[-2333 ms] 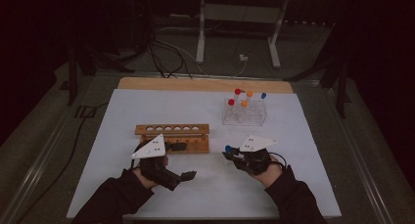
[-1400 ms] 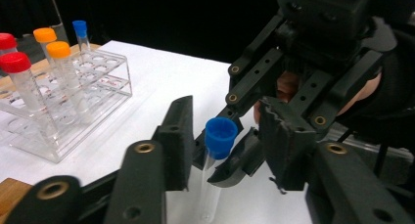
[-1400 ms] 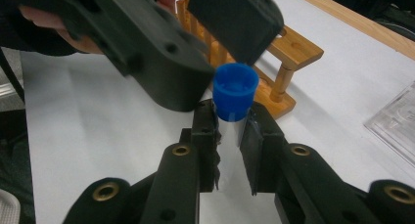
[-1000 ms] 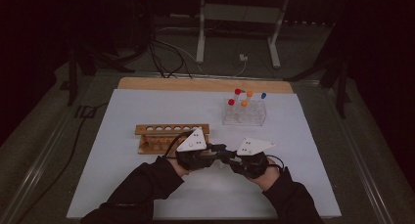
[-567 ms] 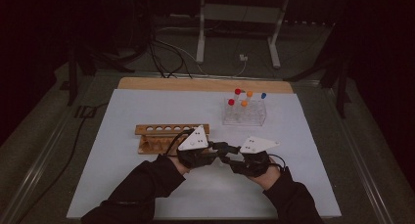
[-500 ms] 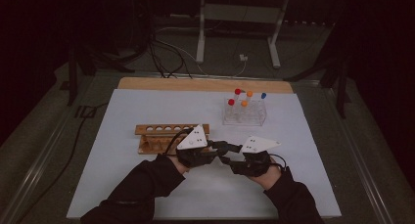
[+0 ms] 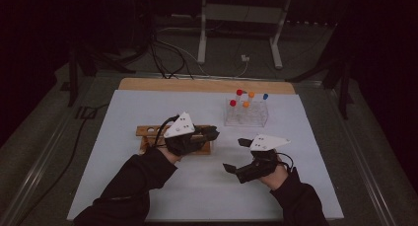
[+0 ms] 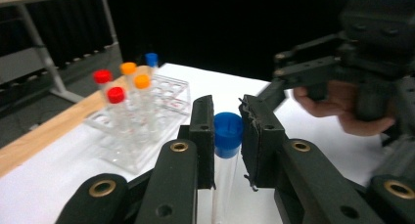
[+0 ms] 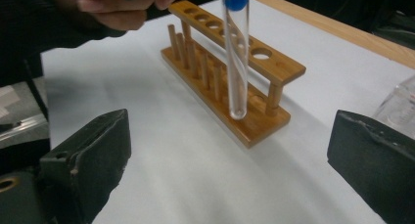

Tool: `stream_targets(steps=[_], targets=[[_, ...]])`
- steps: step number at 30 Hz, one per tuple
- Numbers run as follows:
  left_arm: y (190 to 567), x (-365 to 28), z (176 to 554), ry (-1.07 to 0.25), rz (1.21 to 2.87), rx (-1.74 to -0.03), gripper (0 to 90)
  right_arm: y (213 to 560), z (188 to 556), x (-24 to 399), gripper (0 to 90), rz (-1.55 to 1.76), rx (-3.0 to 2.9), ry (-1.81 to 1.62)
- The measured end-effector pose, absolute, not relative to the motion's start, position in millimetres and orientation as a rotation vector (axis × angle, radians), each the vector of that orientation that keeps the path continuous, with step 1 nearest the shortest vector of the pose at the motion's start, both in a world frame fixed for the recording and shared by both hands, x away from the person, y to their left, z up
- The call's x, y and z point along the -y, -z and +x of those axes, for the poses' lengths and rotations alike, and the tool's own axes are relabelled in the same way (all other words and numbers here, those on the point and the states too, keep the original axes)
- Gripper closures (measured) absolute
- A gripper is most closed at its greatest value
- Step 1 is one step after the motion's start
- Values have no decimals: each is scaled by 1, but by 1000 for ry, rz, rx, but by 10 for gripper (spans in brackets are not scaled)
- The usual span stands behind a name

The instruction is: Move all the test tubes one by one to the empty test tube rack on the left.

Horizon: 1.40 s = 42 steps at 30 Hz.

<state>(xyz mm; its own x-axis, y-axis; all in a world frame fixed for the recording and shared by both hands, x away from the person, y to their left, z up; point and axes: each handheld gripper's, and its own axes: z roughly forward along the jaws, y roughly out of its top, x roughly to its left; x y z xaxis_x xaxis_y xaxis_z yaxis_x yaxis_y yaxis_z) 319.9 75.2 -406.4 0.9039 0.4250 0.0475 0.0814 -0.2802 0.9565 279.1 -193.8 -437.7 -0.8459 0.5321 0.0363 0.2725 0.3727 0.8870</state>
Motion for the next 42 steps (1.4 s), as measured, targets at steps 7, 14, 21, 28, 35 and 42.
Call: stream_targets(steps=[7,14,21,28,35,42], targets=[[398,-85,327,-391,1829,-406,776,435,280,199,0,744,-2339,-1465],[388,-96,341,-452,1812,-433,776,433,281,204,0,747,-2331,-1492],[392,-103,355,-514,1822,-486,776,432,281,206,0,753,-2316,-1493],[407,-109,364,-505,1821,-547,776,432,282,206,0,753,-2317,-1478],[426,-107,364,-472,1810,-570,776,433,282,207,0,755,-2317,-1477],[446,-107,366,-445,1827,-601,776,433,281,208,2,748,-2313,-1489]])
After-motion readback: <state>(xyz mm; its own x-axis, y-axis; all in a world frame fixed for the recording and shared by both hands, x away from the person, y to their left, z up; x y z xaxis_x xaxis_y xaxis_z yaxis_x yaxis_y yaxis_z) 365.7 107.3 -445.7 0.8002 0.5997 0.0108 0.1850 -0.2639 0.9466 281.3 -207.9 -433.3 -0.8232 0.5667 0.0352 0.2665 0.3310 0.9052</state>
